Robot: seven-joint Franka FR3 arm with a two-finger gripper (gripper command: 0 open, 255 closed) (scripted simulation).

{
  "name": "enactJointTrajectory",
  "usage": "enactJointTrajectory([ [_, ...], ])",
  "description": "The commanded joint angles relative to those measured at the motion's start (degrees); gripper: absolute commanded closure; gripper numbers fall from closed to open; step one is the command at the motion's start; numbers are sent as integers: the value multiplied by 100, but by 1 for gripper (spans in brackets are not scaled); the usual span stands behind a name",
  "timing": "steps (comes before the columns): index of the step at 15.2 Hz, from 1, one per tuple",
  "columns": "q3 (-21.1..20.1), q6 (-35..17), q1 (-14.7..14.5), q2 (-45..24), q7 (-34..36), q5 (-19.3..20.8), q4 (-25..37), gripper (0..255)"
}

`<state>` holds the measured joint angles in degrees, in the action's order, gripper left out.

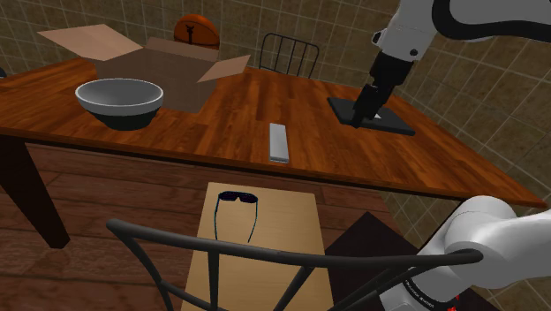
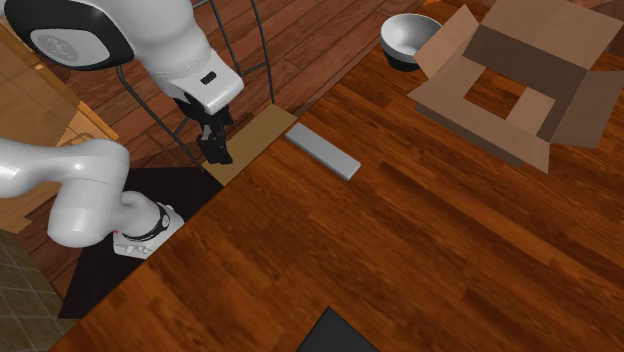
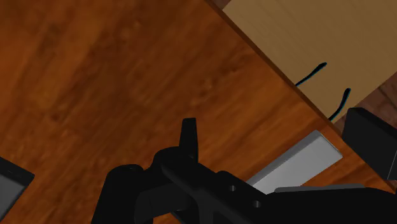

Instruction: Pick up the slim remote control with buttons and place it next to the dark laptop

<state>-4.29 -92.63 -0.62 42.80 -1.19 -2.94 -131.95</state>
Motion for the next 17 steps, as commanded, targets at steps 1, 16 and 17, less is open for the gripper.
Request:
enactJointTrajectory([
  [1, 0, 0, 0, 0, 0, 0, 0, 0],
  [16, -1350, -1453, 674, -3173, 3607, 64, 1459, 0],
  [17, -1394, -1502, 700, -3413, 3847, 132, 1621, 0],
])
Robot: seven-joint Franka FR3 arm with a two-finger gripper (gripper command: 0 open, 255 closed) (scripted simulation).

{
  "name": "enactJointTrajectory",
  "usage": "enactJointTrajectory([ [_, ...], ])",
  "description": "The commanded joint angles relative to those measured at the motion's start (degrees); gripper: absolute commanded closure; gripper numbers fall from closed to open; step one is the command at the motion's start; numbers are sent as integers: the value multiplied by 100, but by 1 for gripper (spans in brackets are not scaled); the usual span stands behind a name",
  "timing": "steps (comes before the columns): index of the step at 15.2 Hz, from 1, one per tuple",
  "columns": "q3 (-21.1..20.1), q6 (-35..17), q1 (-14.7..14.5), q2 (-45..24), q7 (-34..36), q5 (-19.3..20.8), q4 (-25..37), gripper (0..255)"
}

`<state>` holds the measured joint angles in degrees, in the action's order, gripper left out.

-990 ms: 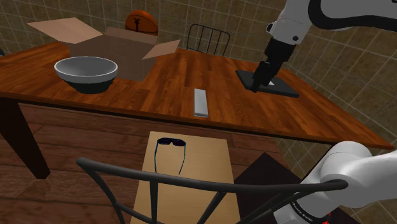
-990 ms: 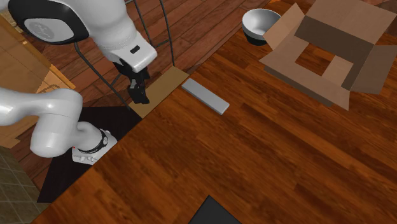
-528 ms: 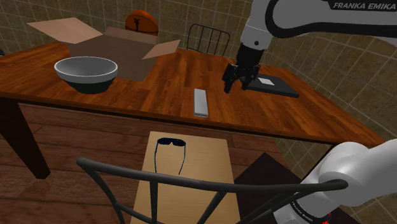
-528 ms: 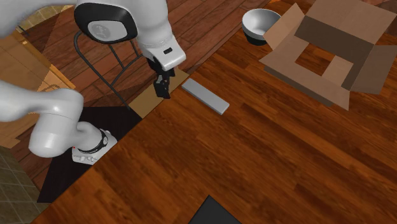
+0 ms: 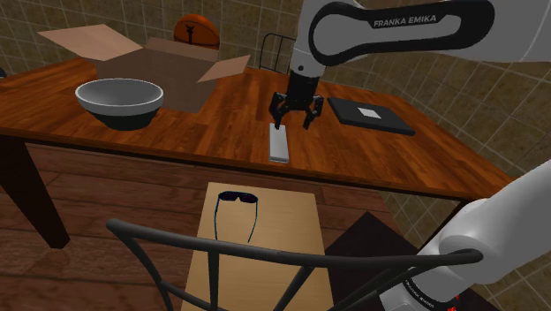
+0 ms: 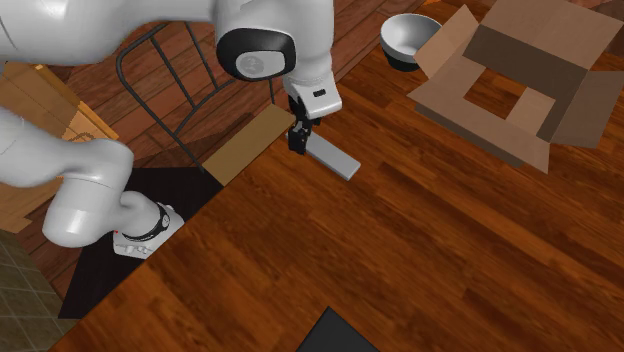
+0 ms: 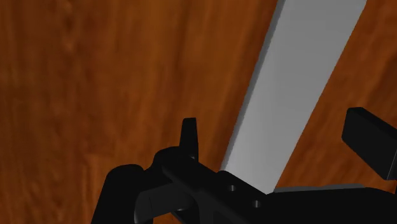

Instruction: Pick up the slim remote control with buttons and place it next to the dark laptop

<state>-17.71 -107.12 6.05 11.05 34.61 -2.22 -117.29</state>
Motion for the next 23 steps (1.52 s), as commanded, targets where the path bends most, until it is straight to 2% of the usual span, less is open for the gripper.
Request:
enactJointTrajectory([
  [1, -87, -93, 54, -480, 506, 133, 324, 0],
  [3, -114, -133, 67, -781, 799, 229, 544, 0],
  [10, -119, -705, 60, -899, 830, 271, 84, 0],
  [18, -119, -704, 60, -899, 830, 271, 84, 0],
  [19, -119, -704, 60, -899, 830, 271, 84, 255],
  [23, -119, -702, 60, -900, 830, 271, 87, 255],
])
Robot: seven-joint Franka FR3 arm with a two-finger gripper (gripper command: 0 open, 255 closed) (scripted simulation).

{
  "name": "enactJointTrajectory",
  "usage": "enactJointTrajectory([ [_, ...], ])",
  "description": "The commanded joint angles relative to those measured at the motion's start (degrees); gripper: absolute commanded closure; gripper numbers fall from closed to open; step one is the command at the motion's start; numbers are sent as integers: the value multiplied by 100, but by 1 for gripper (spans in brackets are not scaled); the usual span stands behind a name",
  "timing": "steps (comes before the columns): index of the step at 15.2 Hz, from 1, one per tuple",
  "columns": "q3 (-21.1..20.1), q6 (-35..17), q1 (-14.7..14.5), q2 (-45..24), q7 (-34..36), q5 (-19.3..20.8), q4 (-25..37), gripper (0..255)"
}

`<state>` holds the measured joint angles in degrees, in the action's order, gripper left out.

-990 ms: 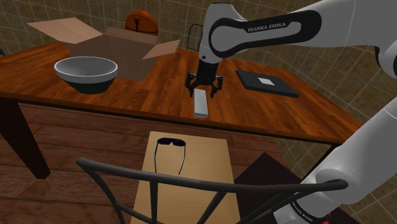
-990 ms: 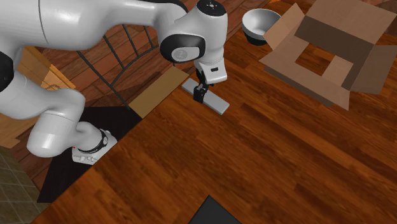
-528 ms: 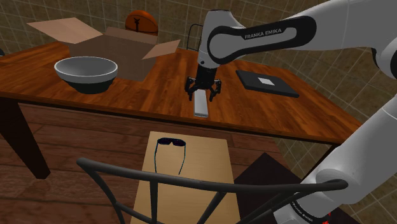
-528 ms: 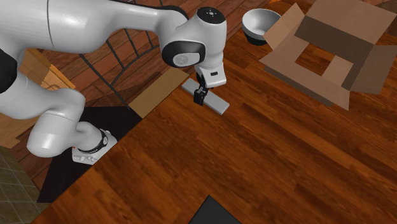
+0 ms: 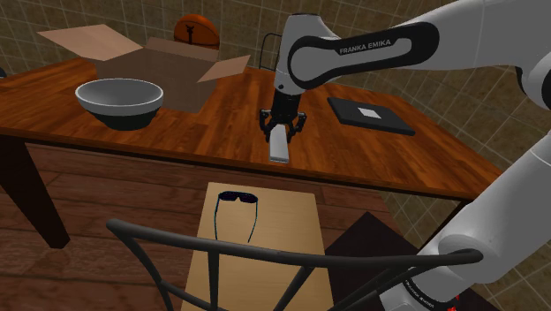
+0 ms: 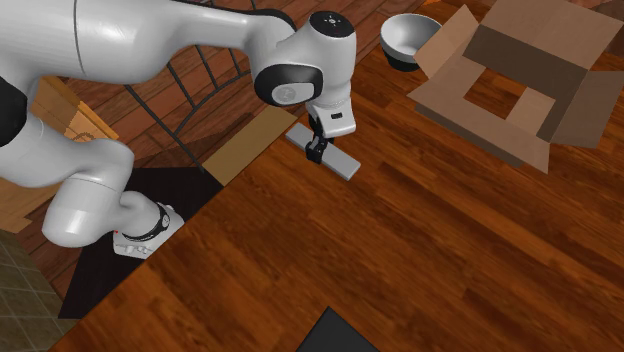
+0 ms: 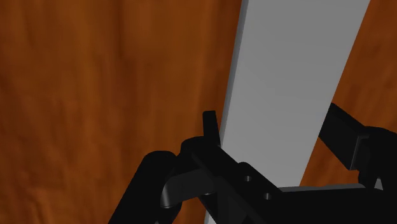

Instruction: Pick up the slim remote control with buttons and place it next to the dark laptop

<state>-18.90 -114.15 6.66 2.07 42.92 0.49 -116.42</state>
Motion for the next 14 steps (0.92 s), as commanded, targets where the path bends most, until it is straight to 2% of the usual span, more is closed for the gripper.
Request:
enactJointTrajectory([
  [1, 0, 0, 0, -1, -1, 0, -1, 255],
  [5, 0, -2, 0, -1, 0, 0, -3, 255],
  [14, 15, 677, 8, 137, -46, -47, 546, 255],
])
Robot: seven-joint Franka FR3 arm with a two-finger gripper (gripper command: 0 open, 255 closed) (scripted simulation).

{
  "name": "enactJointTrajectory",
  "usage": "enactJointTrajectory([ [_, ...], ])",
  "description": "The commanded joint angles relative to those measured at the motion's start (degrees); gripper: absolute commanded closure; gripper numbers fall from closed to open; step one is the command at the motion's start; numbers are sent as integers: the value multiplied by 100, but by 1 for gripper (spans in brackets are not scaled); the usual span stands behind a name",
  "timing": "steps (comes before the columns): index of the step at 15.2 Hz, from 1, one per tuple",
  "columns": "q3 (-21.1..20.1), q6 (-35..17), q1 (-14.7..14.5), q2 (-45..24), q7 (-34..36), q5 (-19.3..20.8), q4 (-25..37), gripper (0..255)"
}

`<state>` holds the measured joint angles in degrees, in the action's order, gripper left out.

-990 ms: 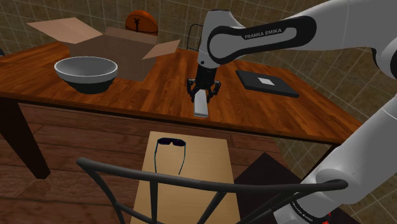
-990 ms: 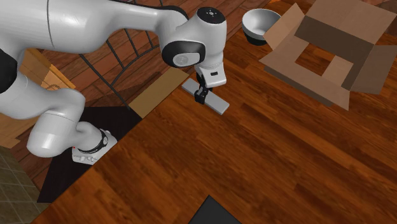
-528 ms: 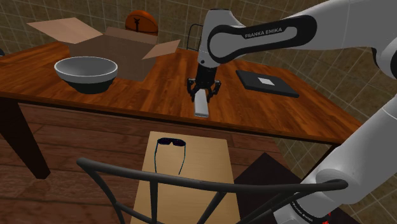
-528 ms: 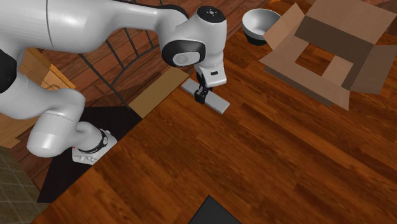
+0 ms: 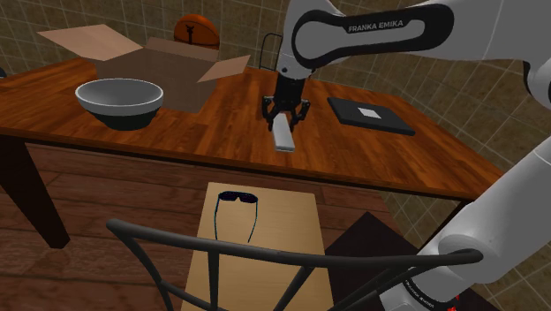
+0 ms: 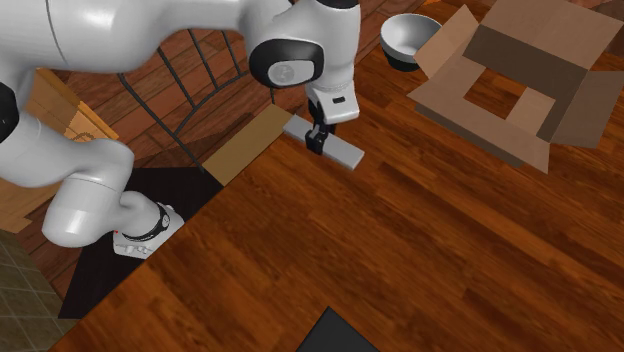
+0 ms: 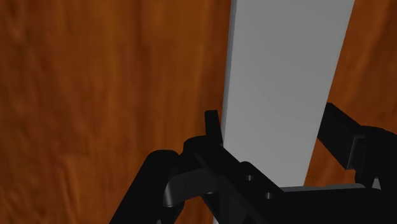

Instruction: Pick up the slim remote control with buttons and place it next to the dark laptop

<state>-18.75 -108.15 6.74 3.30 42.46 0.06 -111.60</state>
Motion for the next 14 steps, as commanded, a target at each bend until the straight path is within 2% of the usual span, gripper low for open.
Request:
enactJointTrajectory([
  [1, 1, 153, 0, 22, -3, -7, 131, 255],
  [10, 9, 786, 6, 47, -18, -15, 741, 255],
  [14, 321, 713, 231, 595, -596, -141, 144, 255],
])
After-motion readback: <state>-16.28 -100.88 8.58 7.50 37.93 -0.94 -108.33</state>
